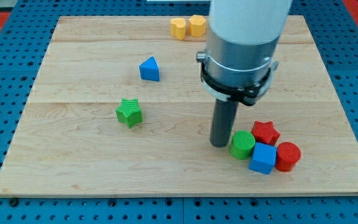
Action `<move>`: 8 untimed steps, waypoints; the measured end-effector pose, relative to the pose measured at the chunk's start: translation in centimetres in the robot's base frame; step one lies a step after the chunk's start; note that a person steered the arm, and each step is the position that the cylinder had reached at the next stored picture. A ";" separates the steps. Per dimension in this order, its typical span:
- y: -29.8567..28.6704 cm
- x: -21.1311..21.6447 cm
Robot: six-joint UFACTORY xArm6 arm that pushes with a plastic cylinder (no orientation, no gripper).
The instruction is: Move the green star to the left side of green circle
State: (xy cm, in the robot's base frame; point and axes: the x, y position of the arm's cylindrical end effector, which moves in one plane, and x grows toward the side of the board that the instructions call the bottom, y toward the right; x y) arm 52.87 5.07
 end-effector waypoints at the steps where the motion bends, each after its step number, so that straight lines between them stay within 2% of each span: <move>1: -8.5 0.1; 2: -17.8 4.1; 3: -23.3 -4.3; 4: -19.8 -7.2; 6: 1.2 -6.3; 7: -2.9 -8.3; 8: -12.6 -9.0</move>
State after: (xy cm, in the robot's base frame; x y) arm 43.90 -7.54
